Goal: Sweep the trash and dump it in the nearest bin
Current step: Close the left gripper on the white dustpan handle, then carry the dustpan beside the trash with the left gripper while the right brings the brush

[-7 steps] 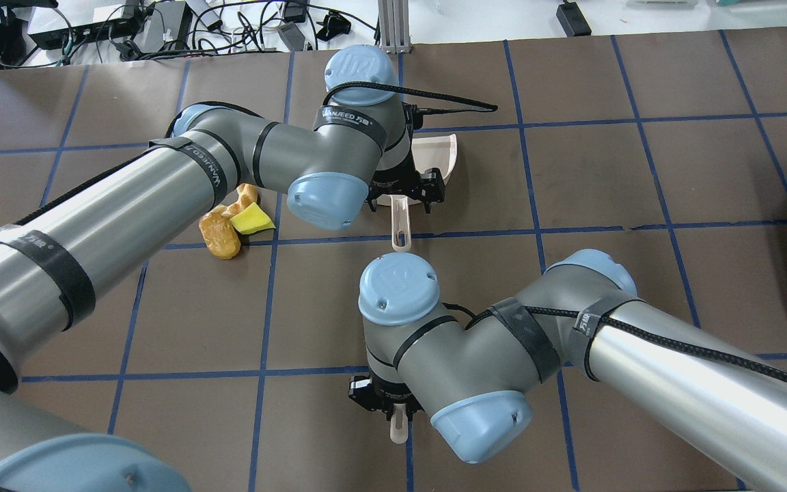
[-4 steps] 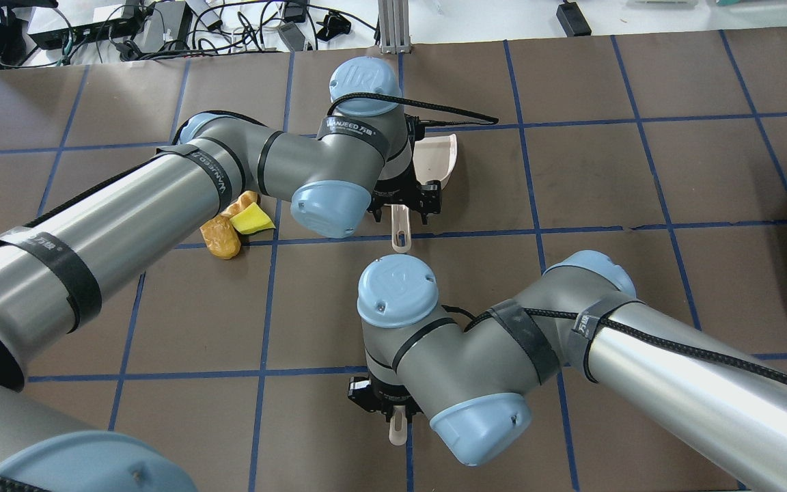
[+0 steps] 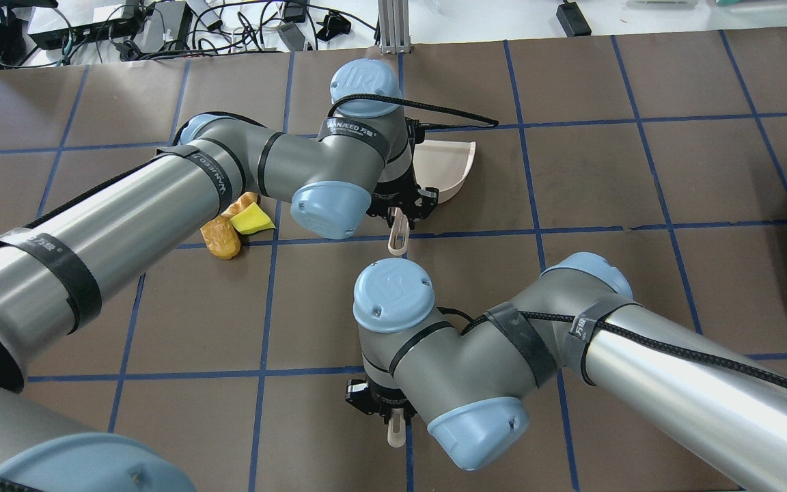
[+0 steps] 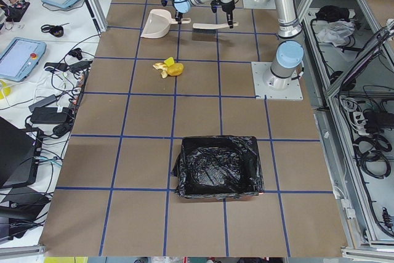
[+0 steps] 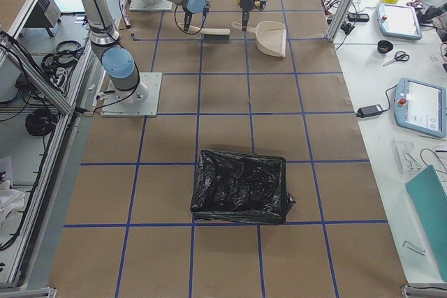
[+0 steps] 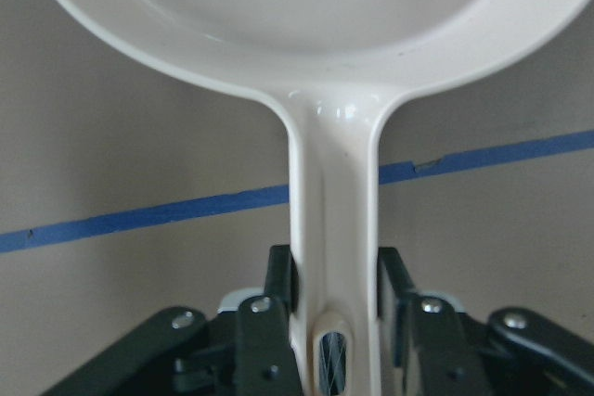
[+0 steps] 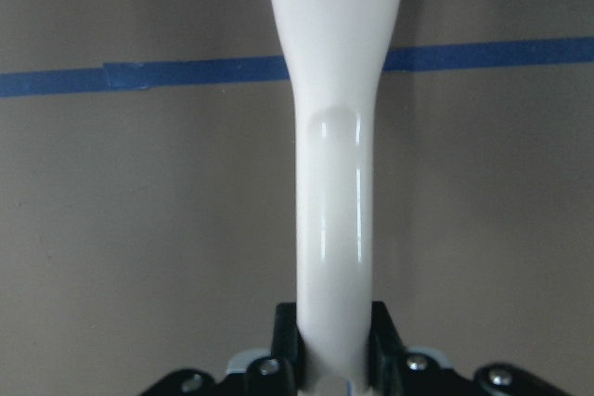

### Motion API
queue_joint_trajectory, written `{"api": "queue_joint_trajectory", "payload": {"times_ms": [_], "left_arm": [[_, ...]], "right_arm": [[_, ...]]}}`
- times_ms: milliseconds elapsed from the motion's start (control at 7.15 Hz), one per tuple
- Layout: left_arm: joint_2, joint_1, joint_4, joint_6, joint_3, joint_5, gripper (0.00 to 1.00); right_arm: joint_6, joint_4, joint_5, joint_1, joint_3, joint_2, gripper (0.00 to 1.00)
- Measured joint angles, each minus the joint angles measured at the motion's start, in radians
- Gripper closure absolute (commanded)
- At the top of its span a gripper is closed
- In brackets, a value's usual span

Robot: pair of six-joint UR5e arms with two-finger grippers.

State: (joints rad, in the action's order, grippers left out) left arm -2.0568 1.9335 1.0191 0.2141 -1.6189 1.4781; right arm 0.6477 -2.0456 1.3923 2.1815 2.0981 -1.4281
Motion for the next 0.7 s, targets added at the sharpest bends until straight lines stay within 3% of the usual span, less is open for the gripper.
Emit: {"api": "queue_joint_trajectory", "payload": {"times_ms": [420, 700], "left_arm": [[0.043, -0.024, 0.060, -0.109, 0.054, 0.016, 1.00], [0.080, -0.138, 0.193, -0.295, 0.147, 0.030, 1.00]], "right_arm": [[0.053, -0.001, -0.003, 0.010, -0.014, -0.001, 1.00], [0.128, -0.039, 0.002, 0.011, -0.020, 0.001, 1.00]]}}
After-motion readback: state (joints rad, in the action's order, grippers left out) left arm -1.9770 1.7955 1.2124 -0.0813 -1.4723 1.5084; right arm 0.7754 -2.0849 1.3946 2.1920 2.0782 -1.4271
